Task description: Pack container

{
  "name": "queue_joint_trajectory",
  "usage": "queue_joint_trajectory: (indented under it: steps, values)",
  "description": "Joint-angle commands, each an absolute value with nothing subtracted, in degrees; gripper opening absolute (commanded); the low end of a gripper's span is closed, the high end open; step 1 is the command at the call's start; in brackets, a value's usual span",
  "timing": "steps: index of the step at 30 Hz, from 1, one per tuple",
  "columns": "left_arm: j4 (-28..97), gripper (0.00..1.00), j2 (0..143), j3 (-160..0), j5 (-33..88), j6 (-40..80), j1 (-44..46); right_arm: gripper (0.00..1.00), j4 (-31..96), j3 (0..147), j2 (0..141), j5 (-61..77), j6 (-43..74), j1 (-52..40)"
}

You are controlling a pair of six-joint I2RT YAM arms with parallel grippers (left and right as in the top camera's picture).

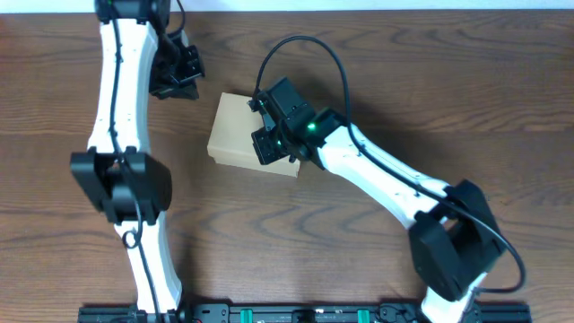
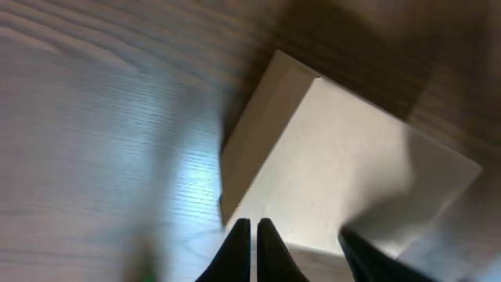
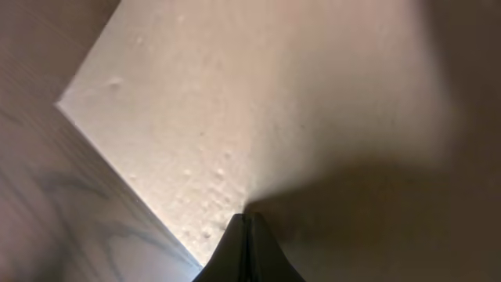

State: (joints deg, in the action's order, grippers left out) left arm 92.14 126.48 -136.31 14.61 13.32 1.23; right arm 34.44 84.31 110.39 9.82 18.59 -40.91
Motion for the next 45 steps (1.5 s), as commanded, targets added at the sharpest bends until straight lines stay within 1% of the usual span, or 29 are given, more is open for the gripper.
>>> queue_joint_trajectory:
  steps: [1, 7, 10, 13, 14, 15, 16, 17, 18, 19, 23, 27, 30, 32, 35, 38, 41, 45]
  values:
    - [93.4, 0.06, 122.8, -137.5, 10.4, 13.8, 1.0, 0.01, 37.4, 84.1, 114.3, 2.6, 17.6, -41.3]
    - [93.9, 0.06, 120.8, -137.5, 9.9, 14.2, 1.0, 0.01, 39.8, 84.1, 114.5, -3.2, 15.2, -41.3]
    - [94.7, 0.05, 120.8, -137.5, 9.9, 14.2, 1.0, 0.01, 40.2, 84.1, 114.5, -3.2, 14.5, -41.1]
    - [94.5, 0.06, 120.8, -137.5, 9.9, 14.2, 1.0, 0.01, 39.2, 84.4, 113.8, 0.4, 11.7, -41.1]
    - [94.5, 0.07, 120.8, -137.5, 9.9, 14.2, 1.0, 0.01, 39.0, 84.8, 113.3, 1.5, 11.0, -41.1]
    - [94.6, 0.18, 120.8, -137.5, 9.9, 14.2, 1.0, 0.11, 38.9, 85.2, 112.6, 2.2, 10.5, -41.1]
    - [94.8, 0.31, 120.8, -137.5, 9.9, 14.2, 1.0, 0.35, 38.8, 85.6, 111.8, 2.2, 10.5, -41.2]
    - [95.0, 0.52, 120.8, -137.5, 9.9, 14.2, 1.0, 0.73, 38.7, 86.0, 110.7, 2.2, 10.2, -41.2]
    - [95.3, 0.77, 120.8, -137.5, 9.9, 14.2, 1.0, 0.99, 38.5, 86.5, 109.3, 2.2, 9.4, -41.2]
    - [95.5, 0.95, 120.8, -137.5, 9.9, 14.2, 1.0, 0.99, 38.5, 86.8, 108.0, 2.2, 8.8, -41.2]
    - [96.8, 0.95, 120.5, -137.5, 10.6, 14.2, 1.0, 0.99, 38.2, 88.0, 102.4, 0.4, 8.5, -40.5]
    - [95.0, 0.95, 118.7, -137.5, 15.8, 12.5, 1.0, 0.99, 40.4, 88.1, 96.6, 2.6, 8.5, -39.6]
    - [93.5, 0.95, 116.0, -137.5, 16.3, 9.3, 1.0, 0.99, 41.0, 88.1, 92.0, 3.3, 3.6, -38.6]
    - [93.7, 0.95, 113.5, -137.5, 16.1, 7.2, 1.0, 0.99, 43.6, 87.9, 88.5, 3.4, 0.0, -37.6]
    - [94.5, 0.95, 110.2, -137.4, 16.1, 5.1, 1.0, 0.99, 48.2, 86.5, 84.1, 3.5, -2.3, -35.7]
    - [96.2, 0.95, 107.1, -136.6, 16.2, 3.7, 1.0, 0.99, 50.0, 82.5, 78.6, 4.8, -4.0, -33.7]
    - [96.0, 0.95, 103.2, -133.6, 17.1, 3.4, 1.3, 0.99, 48.5, 76.0, 71.5, 6.3, -4.8, -31.8]
    - [93.4, 0.95, 93.8, -123.5, 17.6, 2.5, 1.5, 0.99, 47.2, 65.8, 59.4, 8.3, -5.3, -29.2]
